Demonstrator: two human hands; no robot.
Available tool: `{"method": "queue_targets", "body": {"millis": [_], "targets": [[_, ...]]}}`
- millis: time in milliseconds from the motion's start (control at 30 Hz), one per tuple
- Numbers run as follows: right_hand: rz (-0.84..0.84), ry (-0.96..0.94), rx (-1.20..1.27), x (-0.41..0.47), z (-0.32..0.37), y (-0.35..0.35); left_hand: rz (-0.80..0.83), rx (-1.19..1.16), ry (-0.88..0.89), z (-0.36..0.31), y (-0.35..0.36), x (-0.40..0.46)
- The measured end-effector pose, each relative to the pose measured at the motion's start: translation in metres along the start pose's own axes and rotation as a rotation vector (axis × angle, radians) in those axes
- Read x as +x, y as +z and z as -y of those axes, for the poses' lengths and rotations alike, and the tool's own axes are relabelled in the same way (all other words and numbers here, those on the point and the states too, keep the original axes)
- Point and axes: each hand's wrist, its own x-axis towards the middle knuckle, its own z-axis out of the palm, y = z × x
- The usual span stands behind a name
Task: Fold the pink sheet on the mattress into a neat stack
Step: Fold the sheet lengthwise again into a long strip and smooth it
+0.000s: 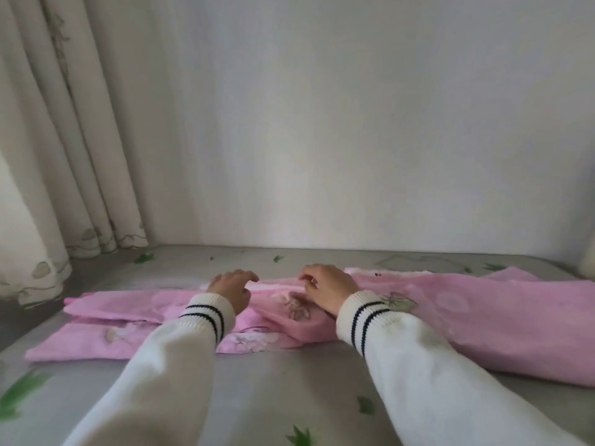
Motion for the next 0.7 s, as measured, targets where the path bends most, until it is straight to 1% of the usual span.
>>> {"method": "queue_targets", "body": {"millis": [100,167,333,400,467,567,700], "targets": [[-0.059,0.035,0.003,-0.013,-0.026,-0.024,-0.038,-0.005,0.122,-0.034,0.001,0.001],[-0.099,0.098,0.005,-0.024,-0.048,-0.041,-0.065,-0.008,0.229,-0.064,0.001,-0.003],[-0.188,0.252,-0.031,-0.057,-0.107,-0.079,-0.17,-0.074,0.602,-0.152,0.001,-0.018],[-0.219,0.324,-0.052,-0.074,-0.131,-0.091,-0.176,-0.1,0.726,-0.185,0.004,-0.024],[-0.243,0.41,-0.066,-0.091,-0.155,-0.099,-0.153,-0.103,0.808,-0.212,0.014,-0.028],[-0.236,0.497,-0.097,-0.122,-0.183,-0.103,-0.12,-0.068,0.928,-0.236,0.036,-0.034],[-0.169,0.547,-0.161,-0.158,-0.21,-0.102,-0.111,0.03,0.929,-0.249,0.054,-0.031]]}}
